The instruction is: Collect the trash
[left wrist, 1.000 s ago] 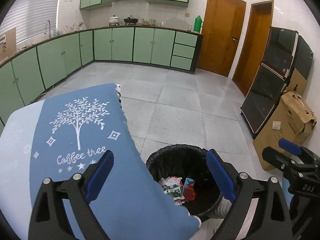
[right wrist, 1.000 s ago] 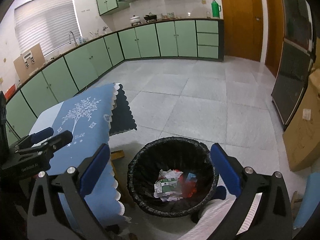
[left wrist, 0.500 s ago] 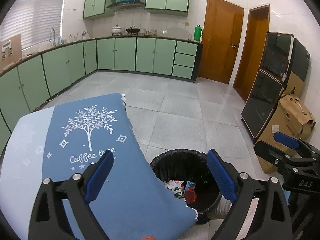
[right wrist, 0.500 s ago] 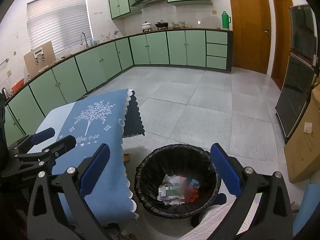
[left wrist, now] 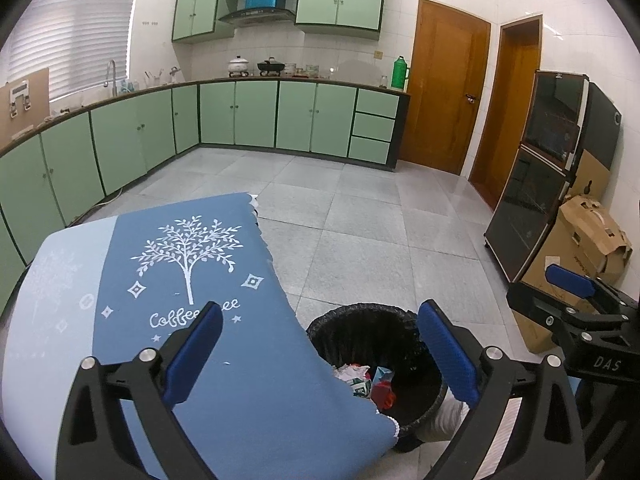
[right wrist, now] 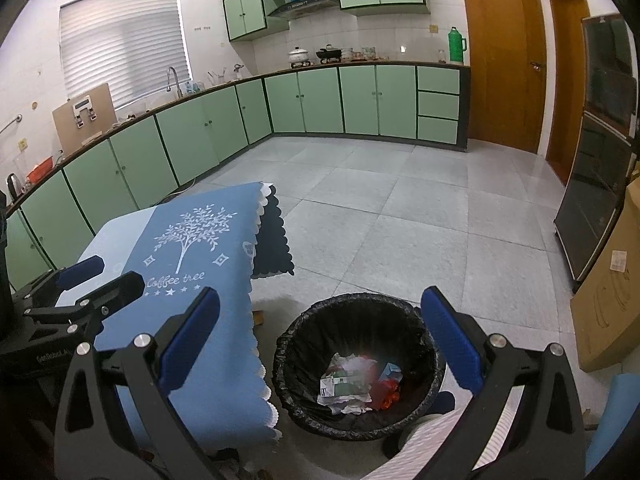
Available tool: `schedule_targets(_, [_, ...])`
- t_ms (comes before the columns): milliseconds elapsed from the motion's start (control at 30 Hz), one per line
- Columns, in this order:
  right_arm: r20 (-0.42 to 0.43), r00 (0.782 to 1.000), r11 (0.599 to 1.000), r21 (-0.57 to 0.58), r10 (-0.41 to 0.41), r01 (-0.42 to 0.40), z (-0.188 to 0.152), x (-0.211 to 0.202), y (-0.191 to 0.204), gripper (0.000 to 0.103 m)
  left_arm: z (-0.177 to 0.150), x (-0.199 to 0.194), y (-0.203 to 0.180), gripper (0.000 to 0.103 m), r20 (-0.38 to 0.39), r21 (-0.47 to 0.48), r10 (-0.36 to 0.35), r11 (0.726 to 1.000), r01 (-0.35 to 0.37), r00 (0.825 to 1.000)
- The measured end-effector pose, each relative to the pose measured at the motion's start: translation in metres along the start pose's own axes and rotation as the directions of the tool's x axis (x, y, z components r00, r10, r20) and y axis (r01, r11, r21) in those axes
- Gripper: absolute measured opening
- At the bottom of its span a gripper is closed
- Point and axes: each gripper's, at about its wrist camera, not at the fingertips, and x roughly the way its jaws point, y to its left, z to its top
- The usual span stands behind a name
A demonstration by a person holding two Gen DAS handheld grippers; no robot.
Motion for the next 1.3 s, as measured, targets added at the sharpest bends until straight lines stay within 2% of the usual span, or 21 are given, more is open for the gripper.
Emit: schedule_targets(1300, [-0.004,1.000,1.000,-0.013,0.017,-0.017,0.0001,0.0058,0.0036,0.098,0.0015,-0.0021,0.0028,0.096,0.010,0.006,0.008,1.000,-0.008,1.000])
